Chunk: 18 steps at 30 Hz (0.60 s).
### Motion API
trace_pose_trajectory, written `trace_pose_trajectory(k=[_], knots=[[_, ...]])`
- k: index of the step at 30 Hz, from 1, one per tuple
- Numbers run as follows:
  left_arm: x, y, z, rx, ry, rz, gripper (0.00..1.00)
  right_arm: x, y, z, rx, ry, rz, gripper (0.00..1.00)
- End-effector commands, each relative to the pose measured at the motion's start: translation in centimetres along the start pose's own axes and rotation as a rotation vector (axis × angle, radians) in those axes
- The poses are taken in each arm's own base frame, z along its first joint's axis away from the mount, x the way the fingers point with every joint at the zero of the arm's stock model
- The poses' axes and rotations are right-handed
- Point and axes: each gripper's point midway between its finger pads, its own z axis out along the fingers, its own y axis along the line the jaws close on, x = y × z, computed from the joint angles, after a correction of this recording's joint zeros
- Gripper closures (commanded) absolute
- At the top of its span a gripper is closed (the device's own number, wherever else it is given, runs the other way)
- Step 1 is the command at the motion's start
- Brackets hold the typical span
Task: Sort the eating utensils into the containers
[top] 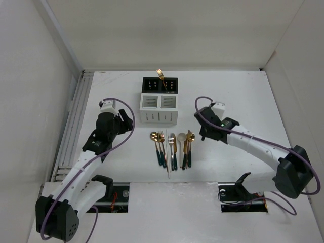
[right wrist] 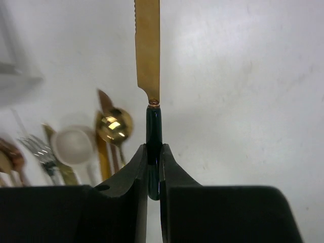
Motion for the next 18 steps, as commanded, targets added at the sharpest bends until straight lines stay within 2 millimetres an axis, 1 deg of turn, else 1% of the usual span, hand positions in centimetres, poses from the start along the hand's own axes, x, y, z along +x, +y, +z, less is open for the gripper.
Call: trace_pose_trajectory(k=[1, 2, 3, 4, 5, 6, 7, 8, 9, 10, 11, 12, 13, 14, 15, 16, 17, 18], knots=[[-1.9, 0.3, -0.2, -0.004, -0.071, 0.009, 0.44, -8.5, 2.4, -3.6, -0.091, -0.282, -0.066, 1.0], [-2.2, 0.8, -0.2, -0.025, -0.081, 0.003, 0.44, -11.4, 4.9, -4.7, -0.18, -0.387, -0.043, 1.0], [-2.4, 1.2, -0.2, -0.035, -0.085, 0.008, 0.44, -13.5, 6.5, -6.0, -0.243, -0.454, -0.053, 1.0], [-2.8, 1.1, -0.3, -0.032, -0.093, 0.007, 0.44, -15.3, 7.8, -7.3, -0.295, -0.52, -0.066, 1.0], [-3.1, 1.3, -0.4, -0.037, -0.105, 0.013, 0.43, -16.6, 9.0, -7.6, -0.313, -0.573, -0.144, 1.0], [-3.5, 1.7, -0.4, -0.046, -0.118, 0.017, 0.43, -19.6, 11.6, -10.1, -0.409, -0.665, -0.122, 1.0], [-3.7, 1.7, -0.6, -0.05, -0.13, 0.016, 0.43, -20.8, 12.9, -10.8, -0.441, -0.701, -0.149, 1.0], [-3.9, 2.2, -0.6, -0.064, -0.135, 0.018, 0.43, -21.1, 14.7, -9.6, -0.439, -0.71, -0.231, 1.0], [-3.9, 2.5, -0.7, -0.072, -0.138, 0.015, 0.43, -22.2, 16.4, -10.1, -0.477, -0.748, -0.243, 1.0], [-4.2, 2.9, -0.8, -0.082, -0.152, 0.007, 0.43, -23.9, 18.5, -11.7, -0.542, -0.787, -0.256, 1.0], [-4.2, 2.9, -0.8, -0.082, -0.152, 0.007, 0.43, -24.4, 19.8, -11.7, -0.565, -0.801, -0.277, 1.0], [-4.6, 3.3, -1.0, -0.092, -0.166, 0.0, 0.43, -24.0, 21.7, -9.6, -0.567, -0.785, -0.331, 1.0], [-4.7, 3.6, -1.0, -0.101, -0.169, -0.004, 0.43, -24.8, 23.1, -9.7, -0.613, -0.804, -0.345, 1.0], [-4.5, 3.7, -1.1, -0.104, -0.161, -0.004, 0.43, -26.3, 24.7, -11.1, -0.657, -0.849, -0.343, 1.0], [-4.6, 3.9, -1.1, -0.112, -0.164, -0.008, 0.43, -25.9, 26.2, -9.4, -0.669, -0.849, -0.387, 1.0], [-4.6, 4.0, -1.1, -0.112, -0.164, -0.008, 0.43, -26.7, 27.8, -10.6, -0.741, -0.914, -0.382, 1.0], [-4.8, 4.4, -1.1, -0.129, -0.17, 0.0, 0.43, -27.0, 28.7, -10.9, -0.774, -0.952, -0.381, 1.0], [-4.8, 4.5, -1.1, -0.13, -0.169, 0.011, 0.43, -26.6, 29.8, -9.7, -0.797, -0.969, -0.392, 1.0]])
